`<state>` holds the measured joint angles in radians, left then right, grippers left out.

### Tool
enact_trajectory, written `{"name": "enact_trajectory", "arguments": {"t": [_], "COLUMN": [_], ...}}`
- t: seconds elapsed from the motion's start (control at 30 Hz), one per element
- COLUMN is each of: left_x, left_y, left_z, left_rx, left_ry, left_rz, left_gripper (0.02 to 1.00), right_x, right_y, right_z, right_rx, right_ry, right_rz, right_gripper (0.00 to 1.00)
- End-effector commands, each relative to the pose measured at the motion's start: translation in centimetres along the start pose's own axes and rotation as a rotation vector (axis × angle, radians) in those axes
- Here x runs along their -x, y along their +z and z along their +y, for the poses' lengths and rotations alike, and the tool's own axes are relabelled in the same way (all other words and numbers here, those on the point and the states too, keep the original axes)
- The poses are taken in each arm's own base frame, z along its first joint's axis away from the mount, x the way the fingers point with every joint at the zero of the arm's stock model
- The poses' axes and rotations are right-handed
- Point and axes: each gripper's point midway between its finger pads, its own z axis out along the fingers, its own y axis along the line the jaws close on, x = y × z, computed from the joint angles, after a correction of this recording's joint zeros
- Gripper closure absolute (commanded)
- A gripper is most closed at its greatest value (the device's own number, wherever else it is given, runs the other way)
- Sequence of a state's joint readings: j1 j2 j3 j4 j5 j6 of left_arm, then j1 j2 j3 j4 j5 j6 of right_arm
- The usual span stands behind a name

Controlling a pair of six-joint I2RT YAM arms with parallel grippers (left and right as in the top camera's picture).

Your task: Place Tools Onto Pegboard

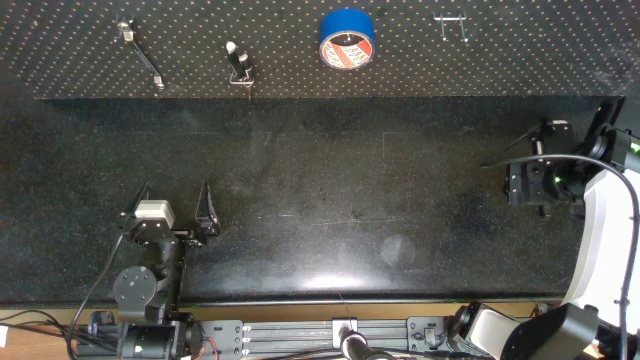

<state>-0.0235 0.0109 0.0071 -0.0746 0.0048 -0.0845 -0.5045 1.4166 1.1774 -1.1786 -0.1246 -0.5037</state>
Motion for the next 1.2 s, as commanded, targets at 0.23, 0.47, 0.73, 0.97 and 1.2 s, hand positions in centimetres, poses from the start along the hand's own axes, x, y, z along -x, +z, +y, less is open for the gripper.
{"name": "enact_trajectory", "arguments": {"t": [0.23, 0.47, 0.73, 0.97, 1.2], "left_x": [-0.1, -0.1, -0.1, -0.1, -0.1], "left_y": [0.0, 0.0, 0.0, 0.0, 0.0], "left_z": [-0.2, -0.2, -0.2, -0.2, -0.2], "left_rx": [-0.010, -0.010, -0.010, -0.010, -0.010], "left_ry": [-0.005, -0.005, -0.005, -0.005, -0.005], "left_rz": [0.003, 0.003, 0.003, 0.003, 0.003], "left_gripper": [0.023, 0.023, 0.023, 0.023, 0.025], "right_x": [-1.8, -2.3, -1.7, -1.3, -1.0], "right_y": [3.8, 7.0, 9.0, 9.8, 9.8], "right_z": [-6.3, -8.0, -8.4, -8.9, -8.6], "right_rx": [0.027, 0.050, 0.008, -0.005, -0.032], "right_ry": [-0.121, -0.068, -0.081, 0.003, 0.017], "right_rz": [0.018, 0.067, 0.119, 0.109, 0.131], "right_gripper": [0.058, 0.023, 0.025, 0.025, 0.025]}}
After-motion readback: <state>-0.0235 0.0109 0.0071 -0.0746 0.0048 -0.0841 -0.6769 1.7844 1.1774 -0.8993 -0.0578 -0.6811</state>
